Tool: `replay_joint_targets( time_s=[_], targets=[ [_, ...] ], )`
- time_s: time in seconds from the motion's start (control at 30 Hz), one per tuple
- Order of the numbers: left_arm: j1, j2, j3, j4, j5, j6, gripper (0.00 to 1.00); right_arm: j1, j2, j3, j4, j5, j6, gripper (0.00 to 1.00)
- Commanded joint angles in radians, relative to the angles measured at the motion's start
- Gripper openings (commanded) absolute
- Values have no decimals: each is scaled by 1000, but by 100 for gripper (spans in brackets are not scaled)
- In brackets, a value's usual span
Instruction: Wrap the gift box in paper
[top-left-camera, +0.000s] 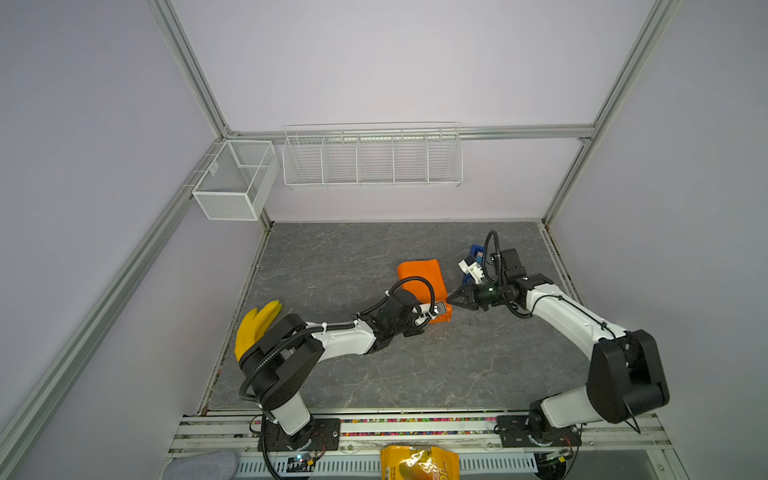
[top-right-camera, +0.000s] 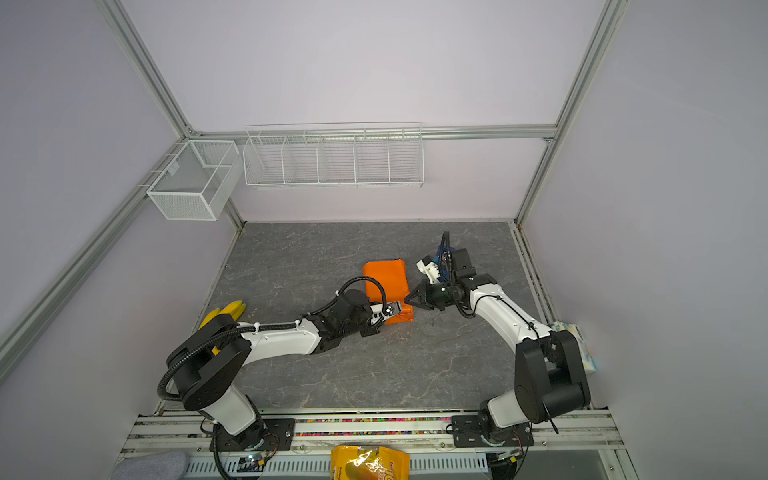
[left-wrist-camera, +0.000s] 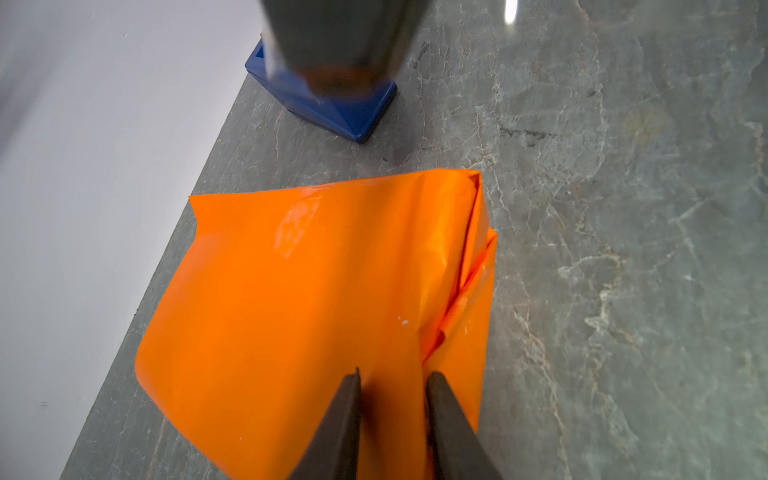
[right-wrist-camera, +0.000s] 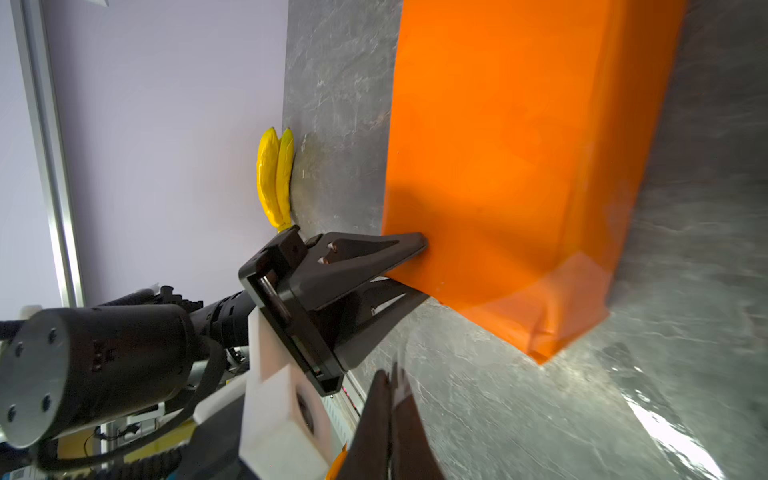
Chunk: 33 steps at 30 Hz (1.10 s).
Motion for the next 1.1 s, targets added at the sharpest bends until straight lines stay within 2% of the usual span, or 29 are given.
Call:
replay_joint_targets(
  time_s=[0.0,0.13,0.4,1.07],
  targets=[
    [-5,46,-9,-118,44,-20,28,49,56,-23,92,-44,50,7],
    [-4,43,-12,-118,45,-21,28,96,95,-32,145,-28,70,7],
    [-5,41,-13,-122,41,-14,28,115,168,-58,198,-29,90,6],
    [-4,36,-14,-116,37,-26,26,120,98,-153,186,75,142,7]
  ],
)
